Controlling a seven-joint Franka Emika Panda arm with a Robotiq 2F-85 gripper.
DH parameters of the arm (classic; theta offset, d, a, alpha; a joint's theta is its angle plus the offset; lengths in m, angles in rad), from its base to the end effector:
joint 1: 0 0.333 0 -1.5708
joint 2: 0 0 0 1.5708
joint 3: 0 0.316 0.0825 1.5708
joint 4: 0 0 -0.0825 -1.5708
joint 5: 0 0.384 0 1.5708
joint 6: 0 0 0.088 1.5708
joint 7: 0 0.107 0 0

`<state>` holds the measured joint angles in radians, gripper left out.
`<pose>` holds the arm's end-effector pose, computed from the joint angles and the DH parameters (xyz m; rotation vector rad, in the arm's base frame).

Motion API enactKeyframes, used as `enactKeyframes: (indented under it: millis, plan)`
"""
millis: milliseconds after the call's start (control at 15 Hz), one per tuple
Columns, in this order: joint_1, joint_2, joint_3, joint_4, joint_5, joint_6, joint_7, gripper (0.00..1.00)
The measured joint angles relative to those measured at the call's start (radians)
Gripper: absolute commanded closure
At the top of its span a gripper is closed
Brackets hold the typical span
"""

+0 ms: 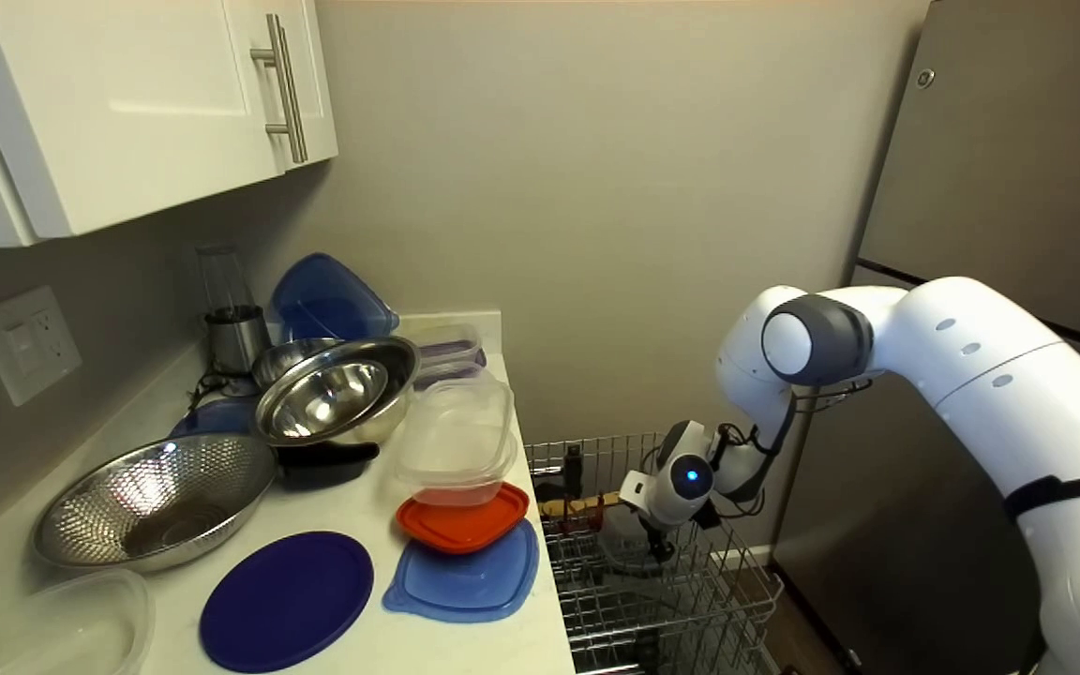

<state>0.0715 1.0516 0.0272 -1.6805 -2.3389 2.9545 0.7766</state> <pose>0.5431 0.1029 -0.0298 1.8435 1.9218 0.4425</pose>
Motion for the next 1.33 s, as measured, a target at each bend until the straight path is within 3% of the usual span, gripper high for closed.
enactKeyframes:
  millis: [733, 1333]
  plan:
    - [-0.101, 0.063, 0.083, 0.059, -0.069, 0.001, 0.001, 0.00]
    - [-0.103, 0.070, 0.095, 0.061, -0.111, -0.036, 0.001, 0.00]
